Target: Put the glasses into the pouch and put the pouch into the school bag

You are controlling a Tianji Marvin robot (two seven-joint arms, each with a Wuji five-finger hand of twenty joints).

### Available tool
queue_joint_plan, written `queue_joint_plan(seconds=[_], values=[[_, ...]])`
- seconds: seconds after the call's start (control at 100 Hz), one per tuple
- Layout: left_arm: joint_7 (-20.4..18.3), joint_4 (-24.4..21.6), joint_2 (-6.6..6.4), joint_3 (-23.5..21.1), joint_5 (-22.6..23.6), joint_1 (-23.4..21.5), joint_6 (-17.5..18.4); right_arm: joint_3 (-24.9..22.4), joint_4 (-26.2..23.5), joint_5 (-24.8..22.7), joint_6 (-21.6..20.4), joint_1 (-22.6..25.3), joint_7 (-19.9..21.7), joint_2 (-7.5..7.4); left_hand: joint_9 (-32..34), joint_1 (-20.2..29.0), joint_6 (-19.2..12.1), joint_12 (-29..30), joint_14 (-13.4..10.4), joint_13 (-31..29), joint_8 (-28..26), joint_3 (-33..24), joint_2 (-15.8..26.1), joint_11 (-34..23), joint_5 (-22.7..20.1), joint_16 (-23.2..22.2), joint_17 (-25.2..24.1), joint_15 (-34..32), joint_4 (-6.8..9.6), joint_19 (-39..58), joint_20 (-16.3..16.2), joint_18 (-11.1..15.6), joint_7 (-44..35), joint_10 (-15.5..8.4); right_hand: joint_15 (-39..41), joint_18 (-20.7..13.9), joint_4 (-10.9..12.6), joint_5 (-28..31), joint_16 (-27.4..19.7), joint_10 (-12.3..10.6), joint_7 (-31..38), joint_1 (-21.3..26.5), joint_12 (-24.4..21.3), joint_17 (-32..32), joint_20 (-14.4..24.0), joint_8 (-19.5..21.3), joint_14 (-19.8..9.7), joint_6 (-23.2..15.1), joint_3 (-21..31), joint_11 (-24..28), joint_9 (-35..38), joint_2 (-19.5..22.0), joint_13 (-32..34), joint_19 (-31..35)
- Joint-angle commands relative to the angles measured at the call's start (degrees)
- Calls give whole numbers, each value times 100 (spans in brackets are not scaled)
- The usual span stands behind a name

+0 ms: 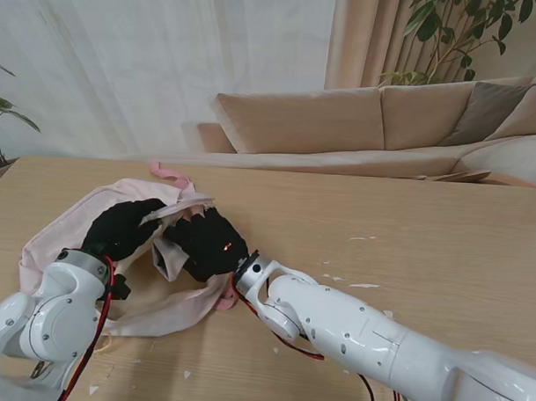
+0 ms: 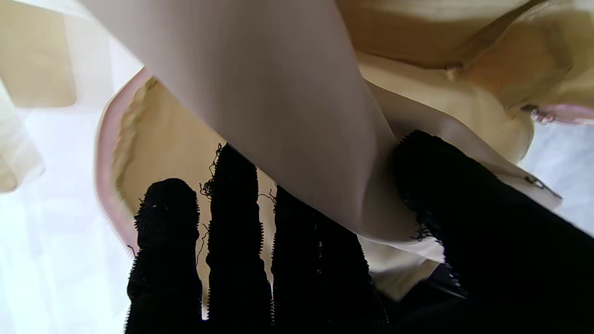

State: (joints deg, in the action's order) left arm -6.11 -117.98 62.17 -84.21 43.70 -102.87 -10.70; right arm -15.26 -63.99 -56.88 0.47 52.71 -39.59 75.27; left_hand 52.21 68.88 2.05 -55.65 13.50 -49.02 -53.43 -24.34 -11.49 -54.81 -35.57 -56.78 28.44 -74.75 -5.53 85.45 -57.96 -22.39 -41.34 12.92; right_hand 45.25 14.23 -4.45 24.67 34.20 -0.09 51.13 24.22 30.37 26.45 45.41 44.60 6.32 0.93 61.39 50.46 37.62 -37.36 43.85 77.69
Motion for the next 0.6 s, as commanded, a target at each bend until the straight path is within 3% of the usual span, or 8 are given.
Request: queue_joint_plan(seconds=[0.0,0.15,0.59], values=[[-144,-141,11,-20,-69,5,84,64,134,27,-111,-52,48,176,511,508,-197,-167,-67,-177,-954,-294,380,-896,-503,-160,-37,-310,485,191,-141,-144,-2972,-617,-80,-28,-48,64,-104,-100,240,354,-6,-5,-5,-108,-92,-234,344,40,129,100,130,23],[-286,-168,-11,-64,-129,21,176,356,714,170,-355,-267,-86,500,485,508,-191,-179,-48,-125,-956,-304,399,-896,-500,-173,-84,-294,494,165,-151,-132,-2970,-609,-106,-28,-228,113,-128,-121,440,504,-42,39,-31,-344,-110,-357,361,18,198,17,166,15],[-783,-328,-101,-123,-449,-56,700,899,2323,618,-1055,-719,-343,1475,386,508,-175,-223,1,60,-967,-285,444,-865,-499,-275,-353,-186,476,-9,-248,-115,-2962,-598,-195,-34,-230,83,-173,-122,485,507,-62,11,-48,-447,-116,-352,346,-7,163,41,134,-10]])
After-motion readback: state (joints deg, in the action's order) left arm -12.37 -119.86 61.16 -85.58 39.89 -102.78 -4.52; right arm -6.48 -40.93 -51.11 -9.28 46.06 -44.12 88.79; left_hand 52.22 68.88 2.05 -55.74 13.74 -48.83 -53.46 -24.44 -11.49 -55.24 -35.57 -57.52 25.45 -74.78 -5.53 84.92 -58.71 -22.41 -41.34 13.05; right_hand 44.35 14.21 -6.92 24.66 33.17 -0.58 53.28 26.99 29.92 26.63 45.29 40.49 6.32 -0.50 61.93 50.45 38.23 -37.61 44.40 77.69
